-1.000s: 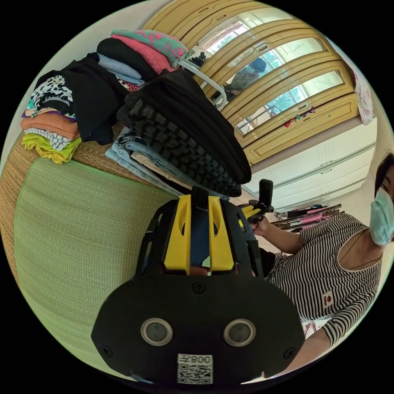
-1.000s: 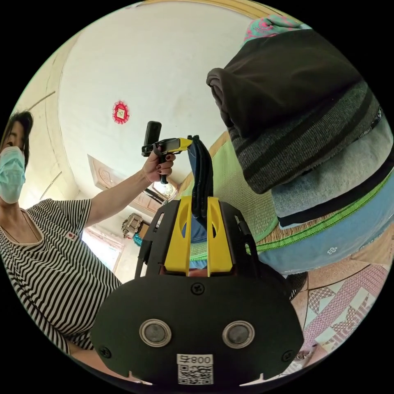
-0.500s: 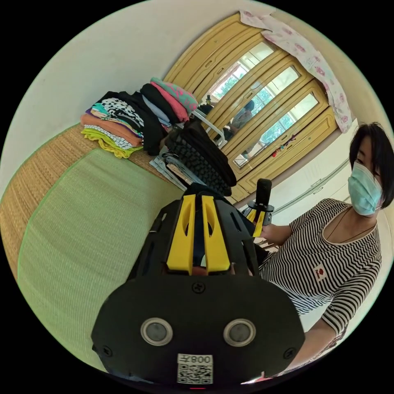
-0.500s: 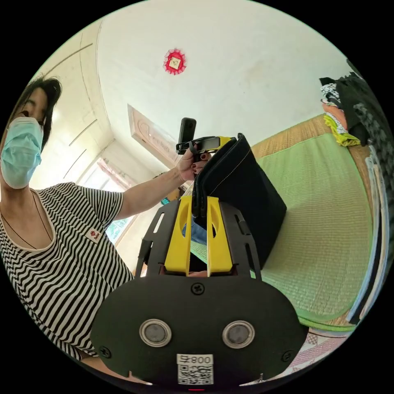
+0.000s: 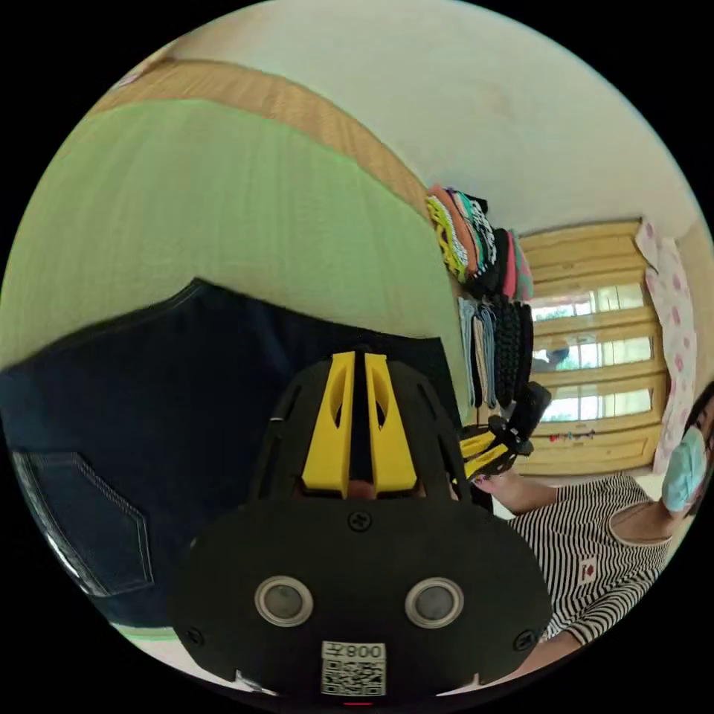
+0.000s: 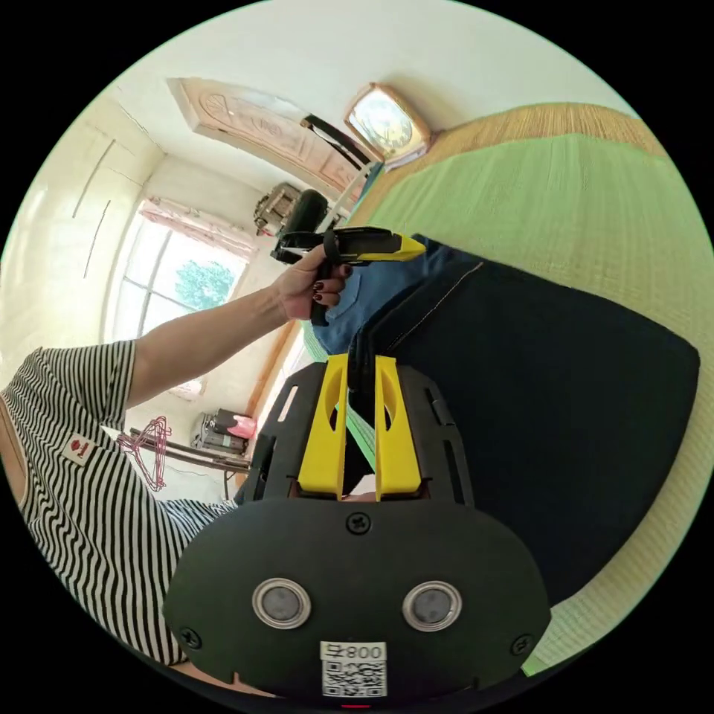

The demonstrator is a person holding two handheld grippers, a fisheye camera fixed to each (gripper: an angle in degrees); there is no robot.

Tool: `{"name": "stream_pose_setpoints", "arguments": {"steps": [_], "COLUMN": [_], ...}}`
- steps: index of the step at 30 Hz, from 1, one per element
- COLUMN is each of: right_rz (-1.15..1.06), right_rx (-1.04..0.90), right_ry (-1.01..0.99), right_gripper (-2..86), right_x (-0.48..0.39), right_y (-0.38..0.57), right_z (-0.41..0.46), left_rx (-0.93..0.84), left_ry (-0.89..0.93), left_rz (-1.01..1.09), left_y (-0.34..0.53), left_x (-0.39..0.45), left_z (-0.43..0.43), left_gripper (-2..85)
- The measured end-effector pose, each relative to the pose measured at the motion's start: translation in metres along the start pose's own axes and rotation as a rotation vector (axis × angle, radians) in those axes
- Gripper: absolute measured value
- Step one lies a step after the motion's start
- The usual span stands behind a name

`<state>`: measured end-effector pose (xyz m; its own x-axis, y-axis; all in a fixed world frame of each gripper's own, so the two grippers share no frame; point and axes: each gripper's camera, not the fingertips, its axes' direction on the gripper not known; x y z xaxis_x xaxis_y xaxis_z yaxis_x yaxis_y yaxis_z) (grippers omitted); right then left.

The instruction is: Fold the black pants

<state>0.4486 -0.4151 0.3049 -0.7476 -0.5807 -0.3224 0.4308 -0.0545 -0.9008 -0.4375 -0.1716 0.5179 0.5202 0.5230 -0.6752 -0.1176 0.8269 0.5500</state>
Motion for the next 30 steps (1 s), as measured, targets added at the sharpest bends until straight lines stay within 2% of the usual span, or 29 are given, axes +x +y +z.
{"name": "stream_pose_setpoints", "arguments": {"steps": [2, 6, 12, 16, 20, 23, 26, 30], "right_rz": [0.016, 0.035, 0.001, -0.028, -0.046, -0.062, -0.073, -0.104], "right_rx": [-0.060, -0.074, -0.123, -0.160, -0.178, -0.146, -0.114, -0.198], "right_ry": [0.029, -0.009, -0.022, 0.007, 0.048, 0.073, 0.117, 0.172], "right_gripper": [6.9, 7.8, 9.9, 9.6, 9.3, 8.8, 9.0, 8.8], "right_x": [0.000, -0.003, -0.019, -0.032, -0.046, -0.058, -0.068, -0.073], "right_y": [-0.009, -0.027, -0.054, -0.066, -0.075, -0.081, -0.091, -0.109], "right_z": [0.018, 0.031, 0.043, 0.042, 0.038, 0.027, 0.017, 0.037], "left_rx": [0.094, 0.063, -0.079, -0.135, -0.155, -0.081, -0.024, -0.096], "left_ry": [0.063, 0.100, -0.074, -0.208, -0.212, -0.157, -0.179, -0.215], "left_rz": [-0.052, 0.002, 0.079, 0.108, 0.146, 0.149, 0.149, 0.100], "left_y": [0.026, 0.056, 0.068, 0.071, 0.076, 0.087, 0.102, 0.114], "left_x": [-0.013, 0.012, 0.054, 0.072, 0.088, 0.098, 0.105, 0.095], "left_z": [-0.025, -0.038, -0.034, -0.040, -0.058, -0.086, -0.106, -0.096], "left_gripper": [3.8, 5.9, 8.3, 5.5, 2.3, 1.5, 1.3, 1.7]}}
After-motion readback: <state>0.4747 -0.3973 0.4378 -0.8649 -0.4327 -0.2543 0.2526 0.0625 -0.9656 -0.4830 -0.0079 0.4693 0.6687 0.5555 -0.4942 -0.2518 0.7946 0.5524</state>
